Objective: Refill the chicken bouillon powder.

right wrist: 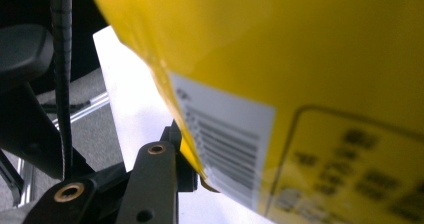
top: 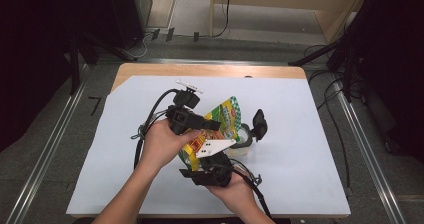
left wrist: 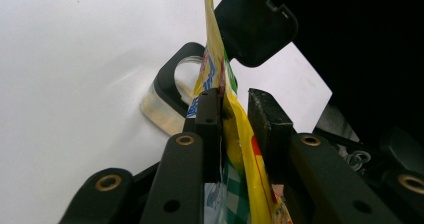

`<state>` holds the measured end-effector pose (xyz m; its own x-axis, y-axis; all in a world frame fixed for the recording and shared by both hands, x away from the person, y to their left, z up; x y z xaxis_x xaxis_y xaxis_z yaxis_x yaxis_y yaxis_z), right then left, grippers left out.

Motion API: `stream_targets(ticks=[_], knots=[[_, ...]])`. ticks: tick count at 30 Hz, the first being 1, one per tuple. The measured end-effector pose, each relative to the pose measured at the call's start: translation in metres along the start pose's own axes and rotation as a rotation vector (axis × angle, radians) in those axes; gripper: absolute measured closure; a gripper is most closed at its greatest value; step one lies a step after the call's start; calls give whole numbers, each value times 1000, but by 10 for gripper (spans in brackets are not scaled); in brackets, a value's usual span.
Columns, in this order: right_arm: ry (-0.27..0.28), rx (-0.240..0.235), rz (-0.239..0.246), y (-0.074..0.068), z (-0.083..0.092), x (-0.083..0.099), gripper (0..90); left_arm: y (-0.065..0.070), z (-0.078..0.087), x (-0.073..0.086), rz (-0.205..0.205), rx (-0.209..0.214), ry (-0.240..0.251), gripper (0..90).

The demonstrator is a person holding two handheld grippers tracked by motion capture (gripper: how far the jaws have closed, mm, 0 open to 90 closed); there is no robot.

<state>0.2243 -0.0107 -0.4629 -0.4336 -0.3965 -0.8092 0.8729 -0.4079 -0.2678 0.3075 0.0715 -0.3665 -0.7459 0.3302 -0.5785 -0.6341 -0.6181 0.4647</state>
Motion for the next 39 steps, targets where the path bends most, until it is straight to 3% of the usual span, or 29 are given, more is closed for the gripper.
stream_targets(ticks=[8,11,15,20,26,31,39], knots=[[35,-41,-81,4,2,-3,652,2,-2,-2,-35,3,-5,638],[37,-42,-79,4,2,-3,652,2,-1,-2,-24,4,-6,639],[47,-41,-78,5,3,-4,652,2,1,-3,-42,3,0,634],[53,-55,-81,4,4,-5,648,1,1,-4,36,-40,-27,722],[36,-43,-64,3,4,-7,632,0,1,-7,44,-49,-43,763],[1,26,20,-2,4,-8,625,0,1,-12,55,-48,-69,768],[9,27,10,-1,6,-13,632,-6,1,-18,92,-27,-91,761]])
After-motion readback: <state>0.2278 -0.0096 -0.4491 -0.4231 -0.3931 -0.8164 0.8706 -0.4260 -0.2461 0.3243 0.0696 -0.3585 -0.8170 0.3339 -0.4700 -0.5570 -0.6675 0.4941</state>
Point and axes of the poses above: each handheld gripper's, and its own axes: z roughly backward along the jaws, x roughly out of its underside, y roughly to its right, the point moved 3 cm from there along -z, roughly forward along the jaws, and after that the axes turned 2 degrees about y, right-handed, at the moved point
